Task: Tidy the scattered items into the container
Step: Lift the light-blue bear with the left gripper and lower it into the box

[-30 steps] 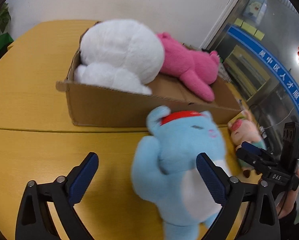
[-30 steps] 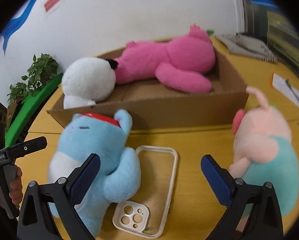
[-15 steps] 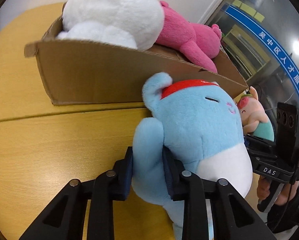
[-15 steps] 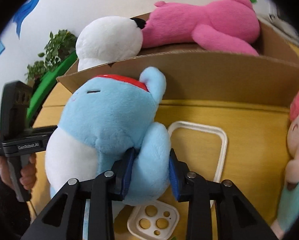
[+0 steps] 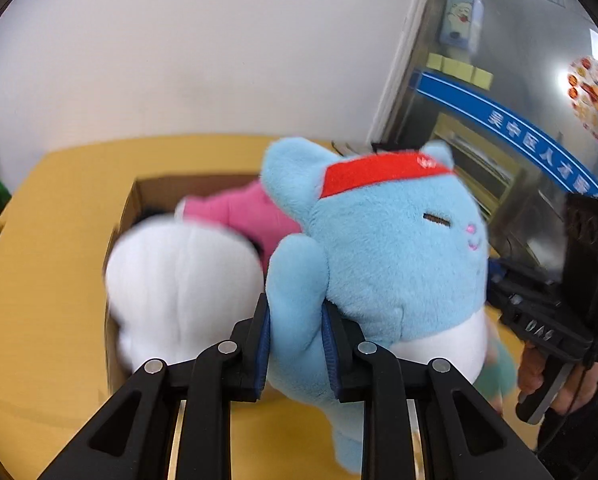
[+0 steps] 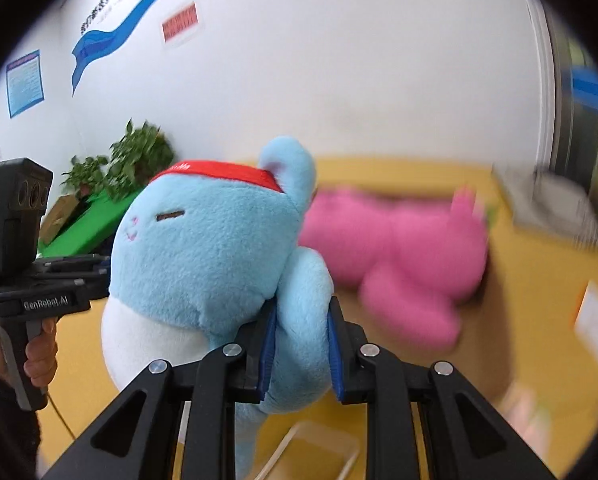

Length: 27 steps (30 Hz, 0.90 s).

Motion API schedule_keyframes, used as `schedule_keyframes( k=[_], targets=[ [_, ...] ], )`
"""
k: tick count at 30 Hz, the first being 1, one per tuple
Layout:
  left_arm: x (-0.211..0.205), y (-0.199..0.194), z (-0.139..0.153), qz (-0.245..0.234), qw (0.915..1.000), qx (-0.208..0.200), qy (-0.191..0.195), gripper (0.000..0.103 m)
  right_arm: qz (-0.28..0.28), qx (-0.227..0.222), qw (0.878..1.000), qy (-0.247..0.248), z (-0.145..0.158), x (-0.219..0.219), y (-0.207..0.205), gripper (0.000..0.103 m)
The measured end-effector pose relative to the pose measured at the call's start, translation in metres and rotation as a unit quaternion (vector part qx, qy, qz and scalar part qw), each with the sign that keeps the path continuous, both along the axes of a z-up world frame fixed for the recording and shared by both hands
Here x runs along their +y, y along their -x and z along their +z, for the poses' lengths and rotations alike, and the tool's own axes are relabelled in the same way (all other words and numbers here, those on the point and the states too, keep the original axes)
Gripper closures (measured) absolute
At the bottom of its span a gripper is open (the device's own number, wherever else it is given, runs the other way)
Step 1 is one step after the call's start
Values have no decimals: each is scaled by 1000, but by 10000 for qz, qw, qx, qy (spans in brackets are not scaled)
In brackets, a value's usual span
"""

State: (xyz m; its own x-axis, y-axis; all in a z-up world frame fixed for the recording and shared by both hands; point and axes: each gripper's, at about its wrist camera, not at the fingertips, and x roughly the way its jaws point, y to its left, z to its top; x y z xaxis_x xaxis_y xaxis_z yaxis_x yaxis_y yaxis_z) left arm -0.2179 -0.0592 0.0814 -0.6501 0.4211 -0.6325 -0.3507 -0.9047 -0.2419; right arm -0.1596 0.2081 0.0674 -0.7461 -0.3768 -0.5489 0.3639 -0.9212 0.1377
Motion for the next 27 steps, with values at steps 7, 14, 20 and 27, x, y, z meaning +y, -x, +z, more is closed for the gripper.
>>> schedule_keyframes(
  k=[7, 14, 20, 27],
  targets=[
    [35, 97, -71, 247, 9951, -810, 514, 79, -313, -201, 9989, -292, -19, 11, 100, 81],
    [63, 85, -93, 152, 9910, -576, 1201, 76, -362, -1446, 9876, -491, -106, 26, 102, 77],
    [44, 50, -65, 159, 9941, -391, 998, 45, -419, -901, 9940, -459, -59, 43, 89, 48],
    [6, -30, -36, 538, 9951, 76, 821, 19, 141, -180, 9997, -45, 2, 17, 104, 33]
  ],
)
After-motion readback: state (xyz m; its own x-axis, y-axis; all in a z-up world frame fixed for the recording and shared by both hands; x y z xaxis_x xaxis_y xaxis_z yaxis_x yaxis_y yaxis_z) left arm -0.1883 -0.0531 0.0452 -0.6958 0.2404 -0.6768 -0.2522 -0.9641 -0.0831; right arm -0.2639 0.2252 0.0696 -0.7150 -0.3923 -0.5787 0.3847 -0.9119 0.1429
